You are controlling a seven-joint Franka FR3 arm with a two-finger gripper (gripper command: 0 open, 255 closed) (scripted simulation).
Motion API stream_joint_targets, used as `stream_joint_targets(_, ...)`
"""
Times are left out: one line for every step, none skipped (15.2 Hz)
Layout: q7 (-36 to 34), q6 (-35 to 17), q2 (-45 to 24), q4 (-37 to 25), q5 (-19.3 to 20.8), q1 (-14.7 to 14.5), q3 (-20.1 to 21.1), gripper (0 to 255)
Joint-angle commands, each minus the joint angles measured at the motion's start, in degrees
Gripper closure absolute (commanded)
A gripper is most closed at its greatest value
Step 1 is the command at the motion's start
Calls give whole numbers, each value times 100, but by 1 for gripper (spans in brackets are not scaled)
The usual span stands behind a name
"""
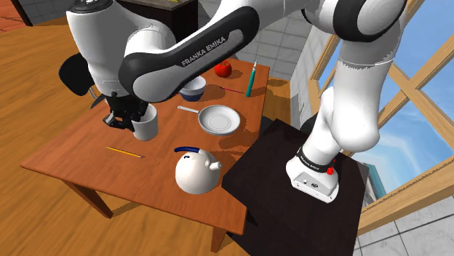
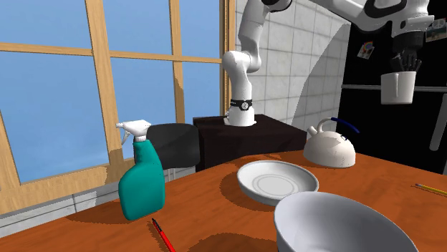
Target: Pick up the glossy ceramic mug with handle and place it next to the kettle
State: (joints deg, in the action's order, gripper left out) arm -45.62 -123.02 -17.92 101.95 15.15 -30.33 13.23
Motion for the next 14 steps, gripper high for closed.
stream_joint_targets(-224, 231, -336, -516, 89, -201, 48, 255)
stream_joint_targets(-322, 327, -483, -735, 127, -299, 67, 255)
stream_joint_targets(-449, 465, -693, -1054, 178, -436, 88, 255)
stream_joint_targets(-465, 402, -718, -1014, 190, -440, 79, 255)
stream_joint_targets(-481, 339, -744, -975, 204, -442, 72, 255)
stream_joint_targets(-498, 277, -771, -938, 218, -443, 65, 255)
stream_joint_targets(-515, 215, -800, -903, 233, -445, 59, 255)
stream_joint_targets(-532, 154, -829, -869, 248, -447, 52, 255)
stream_joint_targets(-549, 93, -859, -836, 264, -450, 45, 255)
stream_joint_targets(-566, 33, -891, -805, 280, -452, 38, 255)
stream_joint_targets(-584, -27, -923, -775, 296, -455, 30, 255)
stream_joint_targets(-602, -86, -956, -747, 312, -458, 22, 255)
stream_joint_targets(-619, -145, -990, -720, 329, -462, 14, 255)
stream_joint_targets(-637, -203, -1025, -694, 346, -465, 6, 255)
